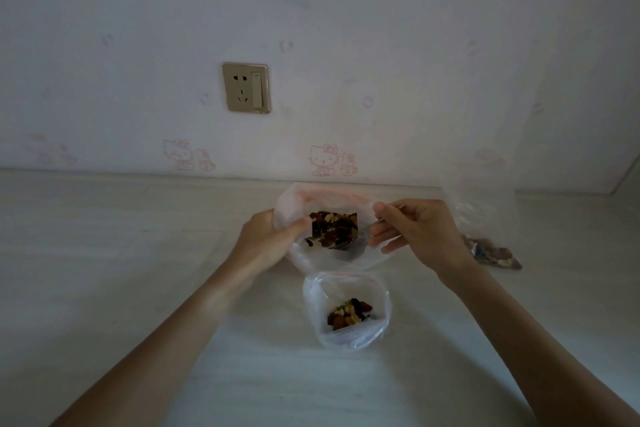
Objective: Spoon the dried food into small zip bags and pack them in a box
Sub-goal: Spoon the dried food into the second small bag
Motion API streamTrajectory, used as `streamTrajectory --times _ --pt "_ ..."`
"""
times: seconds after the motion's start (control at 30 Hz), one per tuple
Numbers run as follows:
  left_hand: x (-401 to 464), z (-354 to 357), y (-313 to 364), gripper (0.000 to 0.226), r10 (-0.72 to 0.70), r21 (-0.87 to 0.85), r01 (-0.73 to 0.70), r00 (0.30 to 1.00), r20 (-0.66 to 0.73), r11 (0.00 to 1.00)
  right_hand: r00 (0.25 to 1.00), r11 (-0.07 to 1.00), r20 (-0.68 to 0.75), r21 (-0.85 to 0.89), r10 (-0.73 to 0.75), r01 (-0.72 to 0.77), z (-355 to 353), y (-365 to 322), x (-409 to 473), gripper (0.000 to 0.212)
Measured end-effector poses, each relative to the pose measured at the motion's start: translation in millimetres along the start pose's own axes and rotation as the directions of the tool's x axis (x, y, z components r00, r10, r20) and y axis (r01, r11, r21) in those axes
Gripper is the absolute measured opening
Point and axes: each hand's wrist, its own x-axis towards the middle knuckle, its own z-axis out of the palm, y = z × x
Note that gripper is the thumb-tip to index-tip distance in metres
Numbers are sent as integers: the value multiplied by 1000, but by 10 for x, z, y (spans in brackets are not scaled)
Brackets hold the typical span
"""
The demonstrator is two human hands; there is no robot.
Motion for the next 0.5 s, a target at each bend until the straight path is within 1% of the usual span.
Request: streamTrajectory --times 0.03,0.1,0.17,0.23,0.33,0.4,0.5 --pt "-16 46 -41 27 12 -26 -13 1000 -27 1000 1000 1000 0 18 2 -2 26 35 3 25" --pt "-42 122 -112 32 70 2 -71 990 -119 998 1000 998 -21 62 19 -18 71 98 4 23" --pt "-49 164 -169 36 151 8 -152 973 -173 988 999 995 -39 95 35 -31 136 137 12 21" --pt "-50 179 -192 37 196 -64 -211 962 -191 975 998 993 -50 114 48 -42 208 173 7 18" --pt "-76 184 -174 27 235 -169 -265 956 -177 949 995 988 -76 141 67 -55 309 234 -43 15" --pt "-92 192 -170 19 263 -175 -293 949 -174 940 991 983 -101 172 87 -69 349 263 -72 15" --pt "-101 184 -176 20 279 -169 -304 947 -160 937 982 963 -102 238 157 -129 361 276 -92 18"
